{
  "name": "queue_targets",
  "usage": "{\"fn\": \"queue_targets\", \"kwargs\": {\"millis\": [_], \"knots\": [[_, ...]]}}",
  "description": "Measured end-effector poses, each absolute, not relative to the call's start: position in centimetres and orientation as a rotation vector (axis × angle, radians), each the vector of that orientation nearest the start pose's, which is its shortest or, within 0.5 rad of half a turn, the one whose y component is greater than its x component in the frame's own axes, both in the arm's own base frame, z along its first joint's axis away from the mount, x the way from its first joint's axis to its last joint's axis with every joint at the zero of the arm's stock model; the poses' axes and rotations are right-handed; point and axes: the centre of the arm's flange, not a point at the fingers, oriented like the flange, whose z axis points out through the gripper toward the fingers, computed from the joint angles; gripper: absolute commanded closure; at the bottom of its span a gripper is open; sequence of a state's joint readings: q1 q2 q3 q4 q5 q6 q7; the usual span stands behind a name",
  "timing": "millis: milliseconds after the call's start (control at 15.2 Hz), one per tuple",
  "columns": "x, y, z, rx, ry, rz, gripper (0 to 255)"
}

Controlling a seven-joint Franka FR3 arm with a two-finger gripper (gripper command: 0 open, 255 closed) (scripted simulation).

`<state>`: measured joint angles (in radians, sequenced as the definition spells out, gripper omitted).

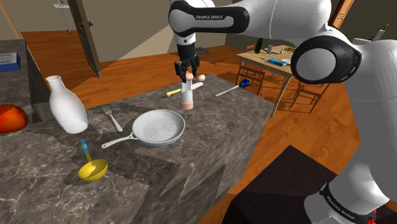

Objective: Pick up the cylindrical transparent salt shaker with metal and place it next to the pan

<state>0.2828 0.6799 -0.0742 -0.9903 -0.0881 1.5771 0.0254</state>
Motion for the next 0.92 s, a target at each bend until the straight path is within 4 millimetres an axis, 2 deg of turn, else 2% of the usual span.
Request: {"fn": "queue_targets", "kwargs": {"millis": [594,924], "knots": [[71.5,16.1,41.1,-3.268,-0.331,0.122,255],[71.4,15.9,40.7,-3.267,-0.331,0.121,255]]}}
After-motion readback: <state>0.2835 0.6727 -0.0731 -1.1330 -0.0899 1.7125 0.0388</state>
